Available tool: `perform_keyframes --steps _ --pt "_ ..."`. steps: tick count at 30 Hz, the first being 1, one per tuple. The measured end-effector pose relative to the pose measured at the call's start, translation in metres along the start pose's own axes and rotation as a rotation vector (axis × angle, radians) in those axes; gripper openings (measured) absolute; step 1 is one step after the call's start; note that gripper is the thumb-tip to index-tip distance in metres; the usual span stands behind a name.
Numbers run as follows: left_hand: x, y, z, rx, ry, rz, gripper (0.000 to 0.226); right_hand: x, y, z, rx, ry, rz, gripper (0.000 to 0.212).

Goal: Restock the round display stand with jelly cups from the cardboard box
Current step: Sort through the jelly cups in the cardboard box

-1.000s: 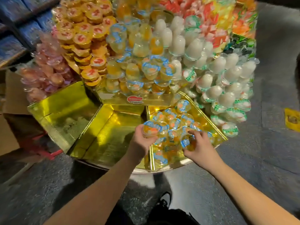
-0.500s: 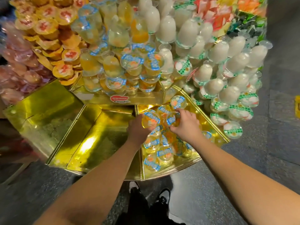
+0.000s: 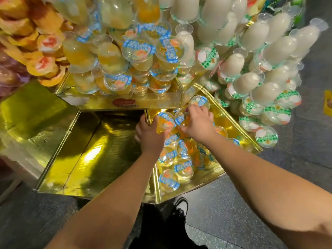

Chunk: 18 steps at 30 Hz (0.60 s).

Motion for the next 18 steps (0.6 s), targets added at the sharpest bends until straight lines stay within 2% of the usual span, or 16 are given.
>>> perform_keyframes --steps 6,8,9,11,12,16,18 --pt "0.0 0.002 -0.001 0.041 -0.015 -0.034 0.067 0.0 0.01 0.003 0.048 -0.011 0.085 0.061" --pt "0.001 0.0 0.0 0.046 -0.025 -0.005 0.068 0.002 0.01 0.011 -0.021 -0.019 0.048 0.063" --pt "0.002 -0.001 0.0 0.046 -0.028 0.02 0.069 0.004 0.008 0.018 -0.105 -0.015 -0.039 0.057" --pt "0.005 -0.003 -0.001 0.042 -0.032 0.08 0.069 0.009 0.008 0.039 -0.243 0.075 -0.311 0.031" --pt "0.007 -0.004 -0.002 0.041 -0.033 0.102 0.069 0.011 0.014 0.048 -0.202 0.168 -0.457 0.028" --pt "0.016 -0.004 -0.003 0.065 -0.021 0.128 0.069 0.026 0.053 0.057 0.223 0.521 -0.829 0.042" --pt "0.019 -0.004 -0.004 0.068 -0.01 0.143 0.068 0.032 0.06 0.048 0.27 0.603 -0.99 0.041"
Point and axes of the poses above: each hand's wrist, its own z-axis away from the middle knuckle, its own y-axis out of the palm, x = y × z, the point moved 5 cm from there along -z, towards the middle knuckle, and after that the axes turned 2 degrees about z, right-handed, at the moved point
